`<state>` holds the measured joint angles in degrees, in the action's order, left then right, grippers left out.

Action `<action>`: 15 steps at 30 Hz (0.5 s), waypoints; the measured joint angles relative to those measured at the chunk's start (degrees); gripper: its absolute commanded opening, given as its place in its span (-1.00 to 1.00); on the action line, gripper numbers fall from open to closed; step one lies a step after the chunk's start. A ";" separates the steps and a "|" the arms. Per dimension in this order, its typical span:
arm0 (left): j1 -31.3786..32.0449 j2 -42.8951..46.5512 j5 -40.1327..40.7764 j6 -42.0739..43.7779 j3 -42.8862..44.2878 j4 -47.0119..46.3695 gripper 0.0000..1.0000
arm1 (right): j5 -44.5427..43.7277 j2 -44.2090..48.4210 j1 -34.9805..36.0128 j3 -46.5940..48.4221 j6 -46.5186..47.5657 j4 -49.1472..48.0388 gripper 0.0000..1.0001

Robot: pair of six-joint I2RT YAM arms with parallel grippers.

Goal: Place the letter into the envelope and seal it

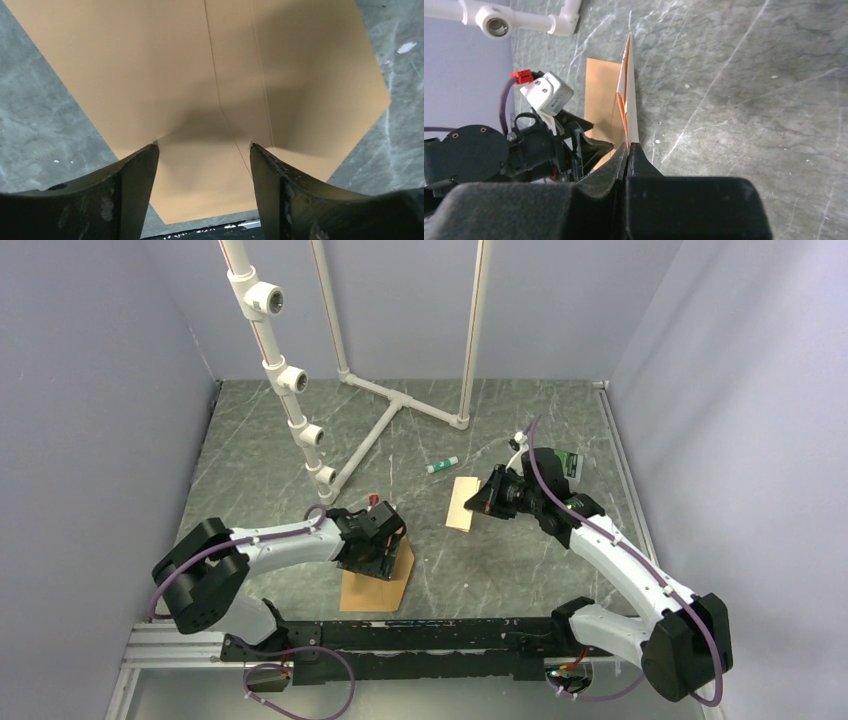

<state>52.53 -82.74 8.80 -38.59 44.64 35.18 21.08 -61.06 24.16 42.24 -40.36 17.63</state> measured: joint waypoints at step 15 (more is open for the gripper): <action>-0.22 -13.53 -2.51 3.93 11.98 3.67 0.39 | -6.03 0.98 -0.13 0.44 -0.11 3.41 -1.00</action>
<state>52.31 -96.27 6.28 -34.65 56.62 38.85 15.05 -60.07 24.03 42.68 -40.47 21.04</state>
